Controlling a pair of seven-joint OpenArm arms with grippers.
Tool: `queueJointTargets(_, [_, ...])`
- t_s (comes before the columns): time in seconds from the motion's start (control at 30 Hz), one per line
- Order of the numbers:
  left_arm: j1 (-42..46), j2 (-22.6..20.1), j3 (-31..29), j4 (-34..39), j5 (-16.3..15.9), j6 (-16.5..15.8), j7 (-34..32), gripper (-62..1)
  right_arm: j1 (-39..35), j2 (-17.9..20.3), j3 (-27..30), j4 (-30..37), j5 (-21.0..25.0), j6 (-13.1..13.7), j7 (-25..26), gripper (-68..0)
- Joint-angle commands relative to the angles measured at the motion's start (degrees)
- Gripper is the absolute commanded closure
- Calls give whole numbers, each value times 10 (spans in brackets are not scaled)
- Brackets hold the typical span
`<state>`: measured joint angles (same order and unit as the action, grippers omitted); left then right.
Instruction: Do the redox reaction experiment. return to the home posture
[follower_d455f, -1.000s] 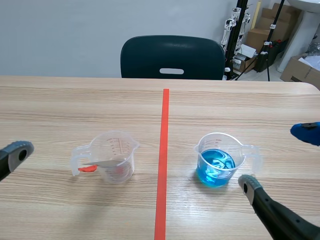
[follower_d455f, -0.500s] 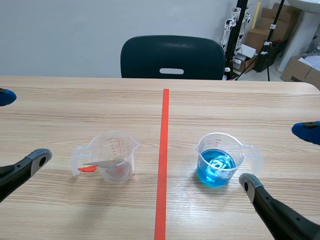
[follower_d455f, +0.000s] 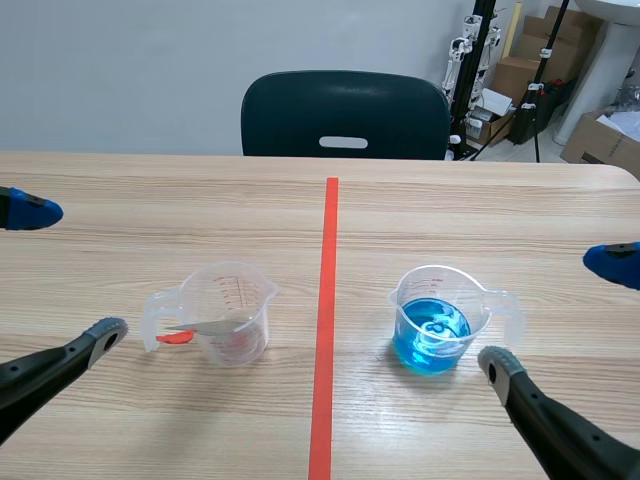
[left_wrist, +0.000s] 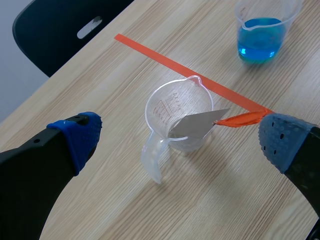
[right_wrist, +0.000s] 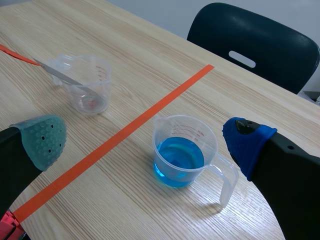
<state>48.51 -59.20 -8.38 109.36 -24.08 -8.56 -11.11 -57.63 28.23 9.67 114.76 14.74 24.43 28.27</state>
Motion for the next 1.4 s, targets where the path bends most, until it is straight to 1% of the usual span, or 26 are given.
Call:
queueJointTargets(0.0, [-6,3,3,-3,-3,3,-9,-623,5,-2,3,10,7,0,10,-679])
queueJointTargets(0.23, [-9,3,10,-17,-5,3,-13,-623,5,-2,3,10,7,0,10,-679])
queueJointTargets(0.4, [-9,3,10,-17,-37,3,-28,-623,5,-2,3,10,7,0,10,-679])
queueJointTargets(0.43, [-9,3,10,-17,-38,3,-28,-623,5,-2,3,10,7,0,10,-679])
queueJointTargets(0.7, [-9,12,10,-17,-38,3,-28,-623,5,-2,3,10,7,0,10,-679])
queueJointTargets(1.37, [-9,12,10,-17,-38,3,-30,-623,5,-2,3,10,7,0,10,-679])
